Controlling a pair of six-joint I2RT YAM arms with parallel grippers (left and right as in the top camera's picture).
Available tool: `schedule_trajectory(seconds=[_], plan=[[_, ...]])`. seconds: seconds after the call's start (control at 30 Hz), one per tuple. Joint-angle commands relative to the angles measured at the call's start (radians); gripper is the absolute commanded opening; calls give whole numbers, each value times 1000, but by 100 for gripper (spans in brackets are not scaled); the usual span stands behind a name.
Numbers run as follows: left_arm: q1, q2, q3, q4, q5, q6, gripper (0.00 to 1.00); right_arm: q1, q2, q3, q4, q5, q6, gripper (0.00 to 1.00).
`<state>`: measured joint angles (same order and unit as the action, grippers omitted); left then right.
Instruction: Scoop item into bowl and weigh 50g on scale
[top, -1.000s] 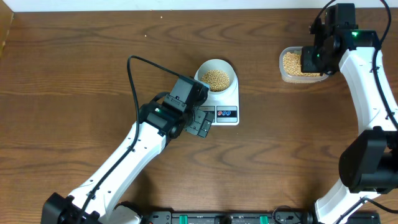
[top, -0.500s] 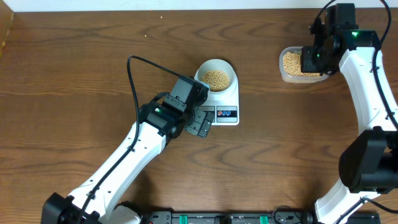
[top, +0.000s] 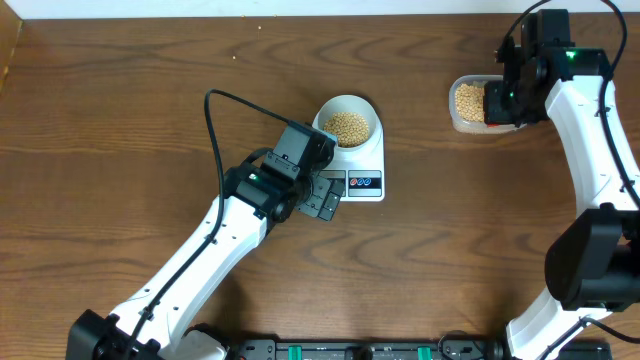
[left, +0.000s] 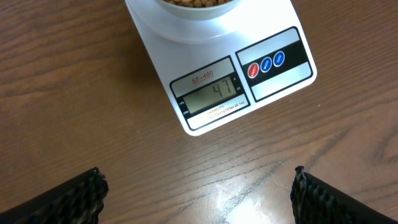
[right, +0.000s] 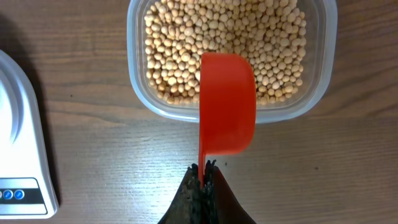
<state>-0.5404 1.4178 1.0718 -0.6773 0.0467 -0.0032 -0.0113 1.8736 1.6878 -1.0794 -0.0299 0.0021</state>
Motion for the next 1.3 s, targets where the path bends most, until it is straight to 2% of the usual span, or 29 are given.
schedule_trajectory(seconds=[0.0,0.47,1.27], plan=[[3,8,-6,-3,-3,-5,96,-10,-10,17,-30,-7,-37,1],[3,8,-6,-3,-3,-5,96,-10,-10,17,-40,-163,-69,1],[3,8,-6,-3,-3,-5,96,-114,-4,17,66,-130,-72,1]])
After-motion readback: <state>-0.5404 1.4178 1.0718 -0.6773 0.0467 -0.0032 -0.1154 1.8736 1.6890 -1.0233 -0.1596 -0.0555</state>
